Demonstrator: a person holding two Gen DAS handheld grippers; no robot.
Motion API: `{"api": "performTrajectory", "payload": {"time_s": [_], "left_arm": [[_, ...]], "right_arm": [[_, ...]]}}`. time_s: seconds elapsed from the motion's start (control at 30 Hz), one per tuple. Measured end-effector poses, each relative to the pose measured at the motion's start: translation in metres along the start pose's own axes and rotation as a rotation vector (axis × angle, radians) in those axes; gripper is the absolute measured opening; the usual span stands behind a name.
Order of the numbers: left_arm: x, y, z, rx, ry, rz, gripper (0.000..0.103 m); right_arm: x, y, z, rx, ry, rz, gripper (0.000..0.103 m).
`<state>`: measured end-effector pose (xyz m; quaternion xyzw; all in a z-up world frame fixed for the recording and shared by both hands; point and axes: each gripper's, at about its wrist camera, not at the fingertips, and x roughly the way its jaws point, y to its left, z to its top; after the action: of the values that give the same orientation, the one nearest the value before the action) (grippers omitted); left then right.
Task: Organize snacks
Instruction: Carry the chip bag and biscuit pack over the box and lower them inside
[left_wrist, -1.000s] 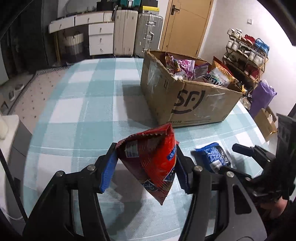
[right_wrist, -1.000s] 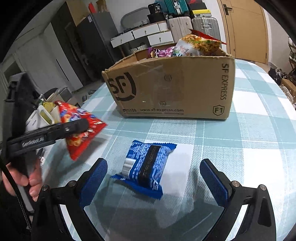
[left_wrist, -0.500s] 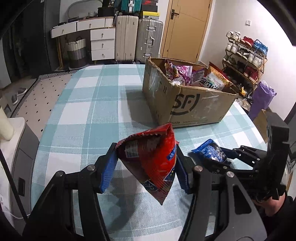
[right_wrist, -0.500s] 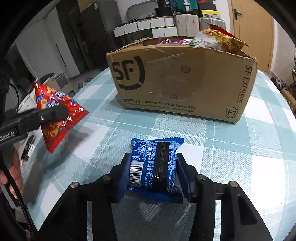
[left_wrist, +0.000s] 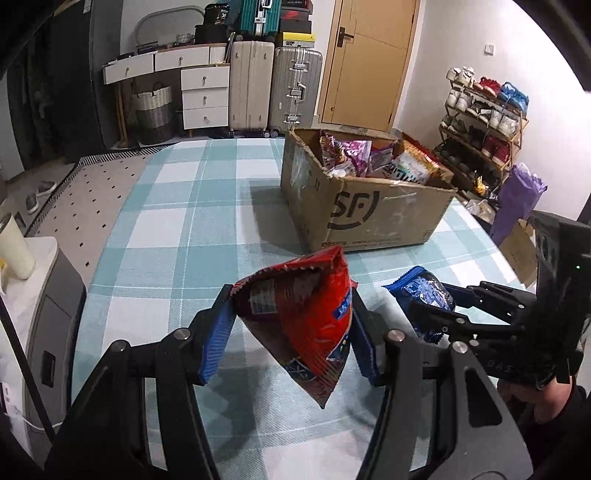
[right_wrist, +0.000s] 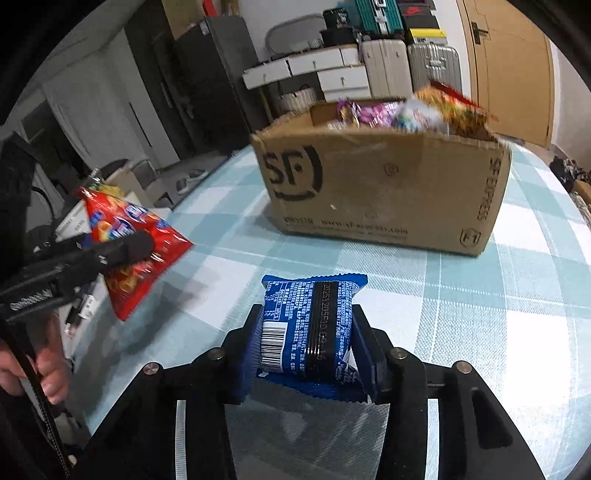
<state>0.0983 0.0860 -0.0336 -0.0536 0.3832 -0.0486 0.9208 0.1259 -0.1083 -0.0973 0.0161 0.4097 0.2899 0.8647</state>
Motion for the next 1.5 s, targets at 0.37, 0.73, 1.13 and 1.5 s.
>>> {"api": "performTrajectory", "payload": {"time_s": [0.37,0.73,1.13,1.5], "left_arm": [[-0.017,-0.02,0.026,0.017,-0.024,-0.082,0.055],[-0.024,-0.043,0.068,0.069,-0.061,-0.124,0.055],[-0.008,-0.045,0.116,0.065,-0.066,-0.157,0.055],[0.029,-0.04,0.164,0.066,-0.032,-0.148,0.055]], "right_arm": [[-0.054,0.005,0.025,-0.002,-0.115,0.082,0.045],[-0.103,-0.004,0.062,-0.022,-0.18,0.101,0.045],[-0.123,-0.003,0.117,-0.061,-0.253,0.092,0.045],[-0.11,-0.011,0.18,-0.08,-0.275,0.084,0.045]]}}
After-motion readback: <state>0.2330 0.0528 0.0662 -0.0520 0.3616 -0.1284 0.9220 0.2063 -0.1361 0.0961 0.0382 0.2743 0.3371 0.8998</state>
